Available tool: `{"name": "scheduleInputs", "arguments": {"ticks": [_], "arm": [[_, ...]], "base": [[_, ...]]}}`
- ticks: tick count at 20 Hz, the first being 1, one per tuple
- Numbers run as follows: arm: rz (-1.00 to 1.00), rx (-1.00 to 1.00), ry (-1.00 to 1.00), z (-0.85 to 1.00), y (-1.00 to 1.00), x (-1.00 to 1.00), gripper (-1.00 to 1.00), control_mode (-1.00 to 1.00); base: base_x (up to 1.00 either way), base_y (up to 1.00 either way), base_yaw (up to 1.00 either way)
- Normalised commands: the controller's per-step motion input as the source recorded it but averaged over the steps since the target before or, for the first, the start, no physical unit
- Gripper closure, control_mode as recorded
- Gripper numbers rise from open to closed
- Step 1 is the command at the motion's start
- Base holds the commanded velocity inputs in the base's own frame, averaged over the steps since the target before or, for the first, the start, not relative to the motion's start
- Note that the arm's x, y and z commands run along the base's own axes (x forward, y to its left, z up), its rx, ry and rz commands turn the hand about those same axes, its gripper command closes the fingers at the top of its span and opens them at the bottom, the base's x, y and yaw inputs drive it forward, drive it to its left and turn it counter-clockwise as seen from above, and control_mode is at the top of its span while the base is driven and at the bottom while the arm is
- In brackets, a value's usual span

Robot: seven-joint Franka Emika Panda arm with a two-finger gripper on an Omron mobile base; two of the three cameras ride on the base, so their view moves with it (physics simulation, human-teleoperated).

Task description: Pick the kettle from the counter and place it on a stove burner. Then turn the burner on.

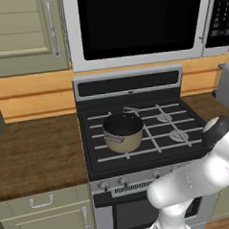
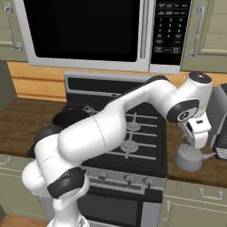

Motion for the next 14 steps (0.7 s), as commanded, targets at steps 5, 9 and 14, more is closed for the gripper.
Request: {"name": "scheduleInputs", "arguments": {"ticks": [5,9,14], "arm": [[-0.05,0.01,0.01,-0.34,-0.13,0.26,-1.00,-1.00],[-0.11,0.00,0.04,-0.48,0.00,0.63,-1.00,-1.00],[-0.08,0.00,0.02,-0.50,0.00,0.72,-1.00,-1.00]], "base": [[0.00,0.00,0.00],[0.00,0.00,0.00],[0.00,0.00,0.00]]}}
